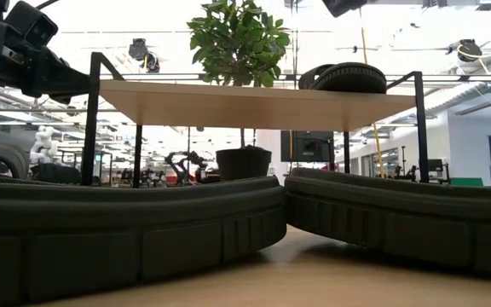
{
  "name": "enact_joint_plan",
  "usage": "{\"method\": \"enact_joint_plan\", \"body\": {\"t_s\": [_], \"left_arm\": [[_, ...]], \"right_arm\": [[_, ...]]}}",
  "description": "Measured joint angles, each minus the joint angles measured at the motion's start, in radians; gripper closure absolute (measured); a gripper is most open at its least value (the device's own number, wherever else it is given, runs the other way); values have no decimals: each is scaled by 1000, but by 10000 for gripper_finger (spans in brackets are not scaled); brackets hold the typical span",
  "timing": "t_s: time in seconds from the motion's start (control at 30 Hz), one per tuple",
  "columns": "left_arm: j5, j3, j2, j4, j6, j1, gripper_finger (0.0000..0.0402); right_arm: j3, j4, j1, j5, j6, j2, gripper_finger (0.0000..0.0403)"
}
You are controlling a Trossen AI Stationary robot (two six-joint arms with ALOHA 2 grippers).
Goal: Pick and place slides into the shelf
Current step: Put the black slide on the shelf
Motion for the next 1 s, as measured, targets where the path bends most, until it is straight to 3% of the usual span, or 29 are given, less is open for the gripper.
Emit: {"method": "enact_joint_plan", "body": {"t_s": [0.1,0.43,0.57,0.67,0.77,0.87,1.0], "left_arm": [[0,0,0,0,0,0,378],[0,0,0,-2,-3,0,378],[0,0,0,-1,1,0,378],[0,0,0,-1,3,0,378],[0,0,0,-1,3,0,378],[0,0,0,-1,1,0,378],[0,0,0,-1,-1,0,378]], "right_arm": [[-114,121,-42,42,48,-51,401],[-422,374,-197,-105,206,-354,402],[-519,458,-200,-139,390,-464,403],[-605,596,-166,-231,542,-544,403],[-700,747,-86,-242,672,-607,403],[-764,791,4,-144,696,-665,403],[-802,716,101,-73,680,-756,403]]}}
